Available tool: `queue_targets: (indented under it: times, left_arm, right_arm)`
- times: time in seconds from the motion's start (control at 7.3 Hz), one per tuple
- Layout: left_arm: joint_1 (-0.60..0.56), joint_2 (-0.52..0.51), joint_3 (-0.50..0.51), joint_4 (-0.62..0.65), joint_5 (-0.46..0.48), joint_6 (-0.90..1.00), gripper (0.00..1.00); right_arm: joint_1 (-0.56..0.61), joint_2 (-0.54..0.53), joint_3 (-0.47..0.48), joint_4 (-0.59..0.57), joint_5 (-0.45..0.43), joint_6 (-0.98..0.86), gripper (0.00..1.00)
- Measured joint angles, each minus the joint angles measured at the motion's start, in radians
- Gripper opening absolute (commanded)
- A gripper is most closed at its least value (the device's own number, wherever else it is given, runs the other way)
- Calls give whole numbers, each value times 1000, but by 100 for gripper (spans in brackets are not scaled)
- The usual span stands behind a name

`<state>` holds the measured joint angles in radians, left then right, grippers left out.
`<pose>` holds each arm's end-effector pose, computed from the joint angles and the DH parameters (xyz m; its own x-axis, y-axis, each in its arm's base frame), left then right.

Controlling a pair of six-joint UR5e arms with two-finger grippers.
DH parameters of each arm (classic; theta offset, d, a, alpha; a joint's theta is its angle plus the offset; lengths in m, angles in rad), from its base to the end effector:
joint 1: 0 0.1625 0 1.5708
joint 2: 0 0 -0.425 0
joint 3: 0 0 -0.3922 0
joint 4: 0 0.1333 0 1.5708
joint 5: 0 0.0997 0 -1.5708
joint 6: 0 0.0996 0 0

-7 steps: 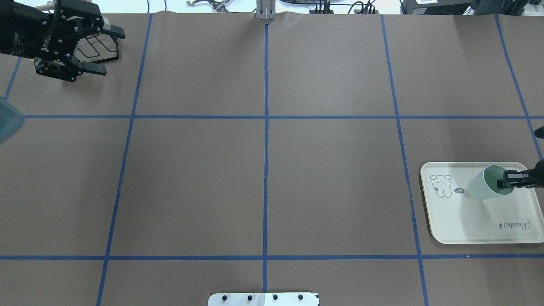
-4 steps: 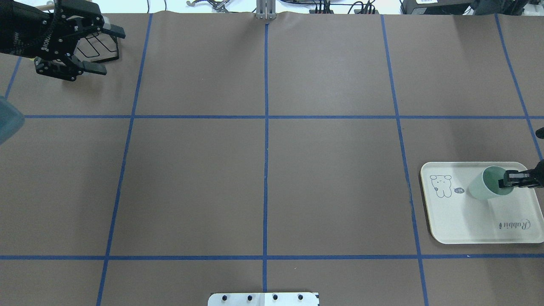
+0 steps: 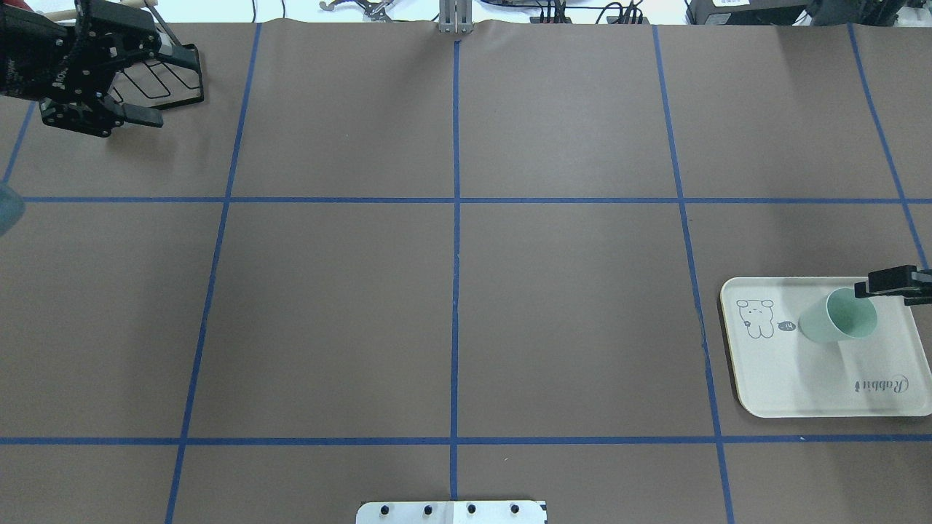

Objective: Left arm grabs green cup and hands to right arm on tray

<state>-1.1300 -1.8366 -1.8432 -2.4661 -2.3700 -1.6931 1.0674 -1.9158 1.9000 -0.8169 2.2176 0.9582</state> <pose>0.1705 -0.5065 0.2823 0.0180 -0.2375 -0.9712 0.3324 0.9176 -0.2182 -0.1170 -0.3644 0.5604 0.5814 0.1046 0.8069 -0.2067 0.9782 0.0222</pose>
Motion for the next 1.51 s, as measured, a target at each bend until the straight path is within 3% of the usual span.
queue_targets:
  times: [0.41,0.96,1.23,1.51]
  left_arm:
    - [-105,153,1,163,8,485,100]
    - [-265,353,3,406,97,1235,100]
    - [-317,410,2,551,125,1490,100]
    - [-354,414,-21,753,68,1614,100]
  right_arm:
    - [200,37,11,-139,66,-254,100]
    - [393,210,13,-539,100,-607,100]
    - [433,256,0,-674,100,-745,100]
    - [441,266,-17,-715,96,-790,100]
